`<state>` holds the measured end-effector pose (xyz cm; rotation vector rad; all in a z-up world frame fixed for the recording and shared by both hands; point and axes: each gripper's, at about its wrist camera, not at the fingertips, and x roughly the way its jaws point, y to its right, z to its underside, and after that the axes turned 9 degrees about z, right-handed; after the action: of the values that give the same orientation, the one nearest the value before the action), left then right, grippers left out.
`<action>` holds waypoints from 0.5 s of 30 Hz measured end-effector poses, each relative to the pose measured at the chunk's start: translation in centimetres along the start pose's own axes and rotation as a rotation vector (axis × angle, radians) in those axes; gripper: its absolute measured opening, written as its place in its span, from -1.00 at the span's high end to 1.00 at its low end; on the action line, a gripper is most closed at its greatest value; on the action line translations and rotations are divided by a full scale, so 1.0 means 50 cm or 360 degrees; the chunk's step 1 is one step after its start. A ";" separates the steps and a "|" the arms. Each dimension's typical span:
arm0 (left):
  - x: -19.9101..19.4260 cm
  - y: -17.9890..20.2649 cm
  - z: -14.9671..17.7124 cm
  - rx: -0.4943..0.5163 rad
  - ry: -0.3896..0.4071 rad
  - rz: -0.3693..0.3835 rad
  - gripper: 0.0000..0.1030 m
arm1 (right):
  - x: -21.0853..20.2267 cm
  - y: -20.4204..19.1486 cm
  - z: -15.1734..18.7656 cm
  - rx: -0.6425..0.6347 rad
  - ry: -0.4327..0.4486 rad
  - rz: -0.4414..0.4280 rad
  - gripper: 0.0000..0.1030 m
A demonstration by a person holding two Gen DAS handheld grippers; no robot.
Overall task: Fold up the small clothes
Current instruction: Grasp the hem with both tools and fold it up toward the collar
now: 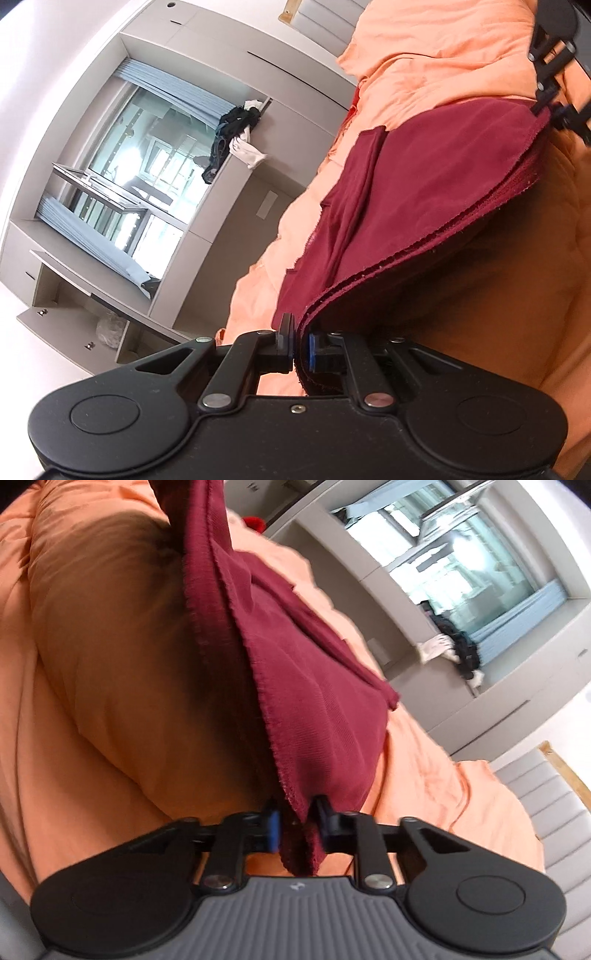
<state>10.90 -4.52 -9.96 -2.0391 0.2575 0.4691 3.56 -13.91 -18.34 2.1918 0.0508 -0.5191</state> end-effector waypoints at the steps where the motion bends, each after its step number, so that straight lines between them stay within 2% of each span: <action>1: -0.001 0.001 0.004 0.0006 -0.0009 0.0007 0.81 | -0.004 0.015 0.004 0.0008 0.0000 -0.0042 0.75; 5: -0.004 0.020 0.026 0.0068 -0.0049 0.0051 0.82 | -0.020 0.113 0.003 0.0109 -0.0013 -0.0293 0.77; 11: -0.003 0.039 0.051 0.0131 -0.0066 0.0204 0.87 | 0.017 0.274 -0.020 0.0331 -0.0112 -0.0711 0.83; 15: 0.010 -0.003 0.048 -0.0017 -0.0047 0.0206 0.88 | 0.026 0.342 -0.057 0.0377 -0.0097 -0.0793 0.85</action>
<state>10.87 -2.36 -11.10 -2.0321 0.3713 0.5813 9.39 -22.70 -4.50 2.3936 0.5369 -0.9063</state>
